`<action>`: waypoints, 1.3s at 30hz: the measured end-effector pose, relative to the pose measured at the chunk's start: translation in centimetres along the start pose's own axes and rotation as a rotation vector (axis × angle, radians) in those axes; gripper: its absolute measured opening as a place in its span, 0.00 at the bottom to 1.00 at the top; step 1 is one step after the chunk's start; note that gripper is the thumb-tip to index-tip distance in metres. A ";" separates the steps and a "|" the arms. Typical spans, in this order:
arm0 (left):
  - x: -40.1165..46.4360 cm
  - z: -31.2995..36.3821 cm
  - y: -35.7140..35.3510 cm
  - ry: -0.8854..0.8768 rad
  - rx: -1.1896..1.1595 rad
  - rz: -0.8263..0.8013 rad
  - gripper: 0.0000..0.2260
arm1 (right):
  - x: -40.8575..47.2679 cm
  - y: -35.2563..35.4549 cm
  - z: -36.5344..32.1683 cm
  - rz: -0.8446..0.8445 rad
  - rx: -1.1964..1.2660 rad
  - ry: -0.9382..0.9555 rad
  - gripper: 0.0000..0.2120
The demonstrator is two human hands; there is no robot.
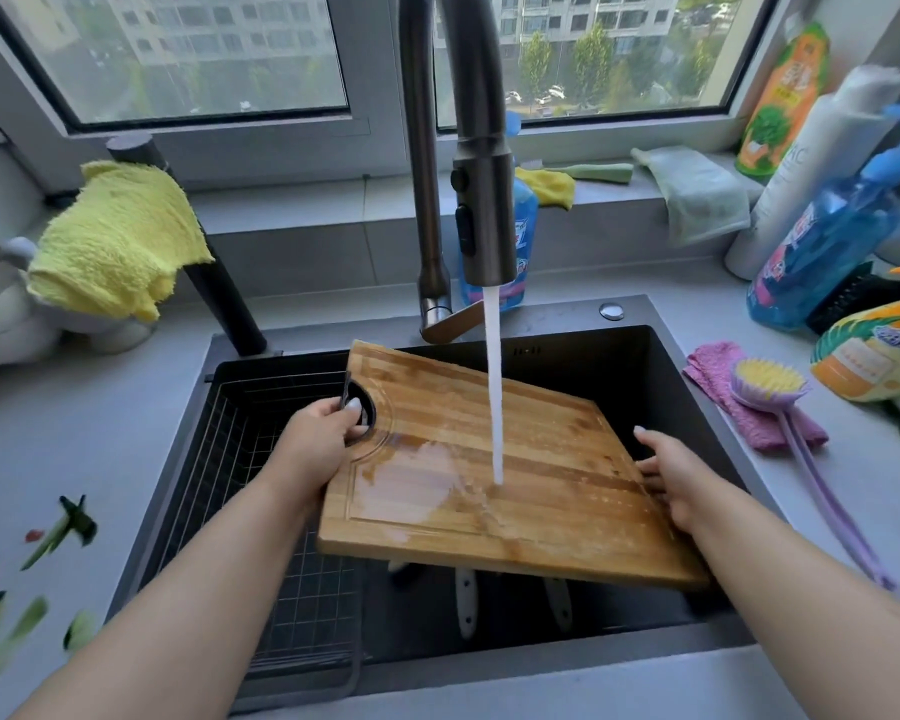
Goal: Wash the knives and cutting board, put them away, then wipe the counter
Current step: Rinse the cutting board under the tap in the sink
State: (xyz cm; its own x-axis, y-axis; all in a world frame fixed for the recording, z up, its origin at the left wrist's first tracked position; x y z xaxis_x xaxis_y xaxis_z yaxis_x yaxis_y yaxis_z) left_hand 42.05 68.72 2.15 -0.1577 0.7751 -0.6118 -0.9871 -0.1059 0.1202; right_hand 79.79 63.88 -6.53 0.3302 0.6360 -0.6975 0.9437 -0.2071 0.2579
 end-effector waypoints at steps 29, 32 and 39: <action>1.0 -2.9 3.5 0.066 0.077 0.049 0.13 | -2.1 1.0 -6.0 0.045 -0.035 0.188 0.29; 1.0 -3.7 3.1 0.078 0.015 0.036 0.12 | -2.1 1.7 -7.7 0.066 -0.032 0.233 0.31; 1.0 -5.2 1.9 0.072 -0.012 0.026 0.15 | -2.3 2.7 -9.3 0.097 -0.020 0.256 0.31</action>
State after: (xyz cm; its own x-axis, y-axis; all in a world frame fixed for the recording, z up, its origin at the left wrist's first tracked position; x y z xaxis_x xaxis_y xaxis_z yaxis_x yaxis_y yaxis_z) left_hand 39.88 66.10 -2.28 -0.1840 0.7256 -0.6631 -0.9829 -0.1328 0.1274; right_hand 81.45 68.81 2.01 0.4013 0.7816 -0.4776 0.9064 -0.2635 0.3303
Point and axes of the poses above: each hand's wrist, its own x-axis towards the middle knuckle, its own y-axis out of the back of the hand, z = x × y, the point moved 8 cm from there along x, towards the middle knuckle, and after that the axes turned 9 degrees about y, right-handed, at the moved point
